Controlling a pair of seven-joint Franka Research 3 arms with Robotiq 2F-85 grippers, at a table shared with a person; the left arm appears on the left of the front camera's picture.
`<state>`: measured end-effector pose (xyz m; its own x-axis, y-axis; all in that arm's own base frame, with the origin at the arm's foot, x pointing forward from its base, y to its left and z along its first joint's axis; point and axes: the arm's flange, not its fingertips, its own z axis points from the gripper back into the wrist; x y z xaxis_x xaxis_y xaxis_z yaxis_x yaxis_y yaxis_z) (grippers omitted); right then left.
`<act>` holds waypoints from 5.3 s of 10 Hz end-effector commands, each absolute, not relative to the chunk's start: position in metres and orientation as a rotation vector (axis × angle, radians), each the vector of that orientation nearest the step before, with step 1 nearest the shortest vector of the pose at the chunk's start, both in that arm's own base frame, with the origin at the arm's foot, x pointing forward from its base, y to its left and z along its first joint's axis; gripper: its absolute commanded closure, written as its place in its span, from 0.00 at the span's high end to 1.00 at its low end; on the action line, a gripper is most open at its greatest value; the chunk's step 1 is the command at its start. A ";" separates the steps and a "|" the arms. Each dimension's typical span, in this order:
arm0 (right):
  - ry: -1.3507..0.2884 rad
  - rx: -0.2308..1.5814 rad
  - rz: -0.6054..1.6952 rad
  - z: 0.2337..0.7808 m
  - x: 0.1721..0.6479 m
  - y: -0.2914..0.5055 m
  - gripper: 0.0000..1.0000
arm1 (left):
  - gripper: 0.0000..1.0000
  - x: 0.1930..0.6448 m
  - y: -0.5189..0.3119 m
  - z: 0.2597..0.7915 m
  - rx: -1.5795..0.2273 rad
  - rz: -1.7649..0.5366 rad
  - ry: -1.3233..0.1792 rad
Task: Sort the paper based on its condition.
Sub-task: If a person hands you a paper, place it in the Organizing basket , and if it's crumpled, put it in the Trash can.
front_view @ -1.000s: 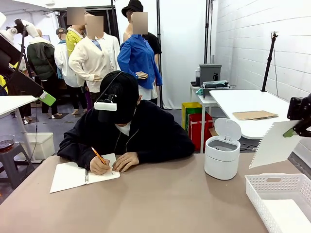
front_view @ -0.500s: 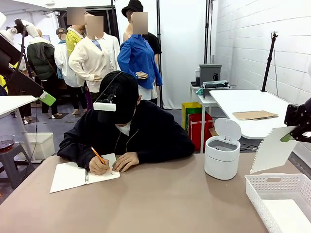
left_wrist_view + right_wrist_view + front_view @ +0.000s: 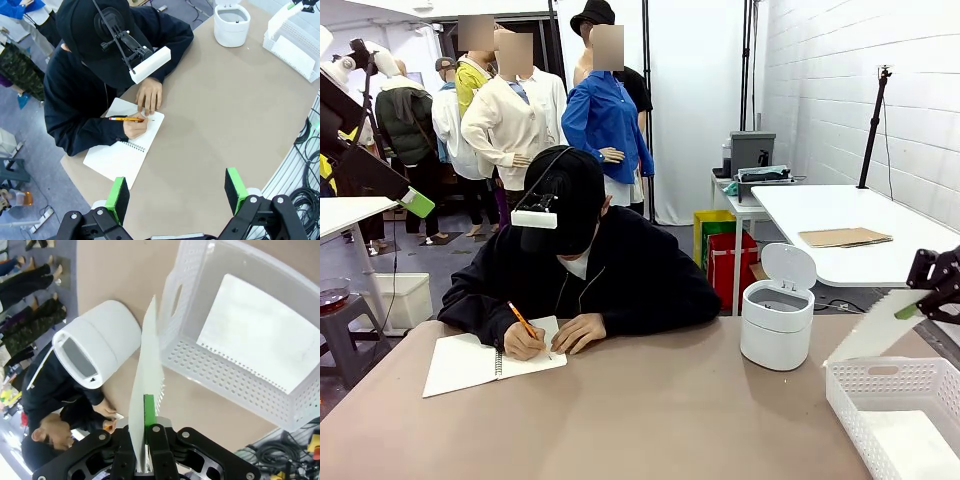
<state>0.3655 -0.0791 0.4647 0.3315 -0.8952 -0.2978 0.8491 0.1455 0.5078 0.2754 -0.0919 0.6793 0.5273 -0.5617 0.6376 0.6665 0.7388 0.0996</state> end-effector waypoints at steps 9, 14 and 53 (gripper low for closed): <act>0.062 0.500 -1.178 0.371 0.214 -0.055 0.00 | 1.00 0.275 -0.091 0.679 -0.164 -0.739 -0.698; 0.062 0.355 -1.187 0.353 0.209 -0.027 0.00 | 1.00 0.275 -0.091 0.679 -0.164 -0.739 -0.698; 0.367 0.236 -1.157 0.536 0.337 -0.086 1.00 | 1.00 0.275 -0.091 0.679 -0.164 -0.739 -0.698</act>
<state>0.3482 -0.0854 0.5358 0.3632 -0.8426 -0.3976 0.9166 0.3996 -0.0096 0.2753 -0.0922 0.6793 0.5272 -0.5622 0.6372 0.6666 0.7387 0.1002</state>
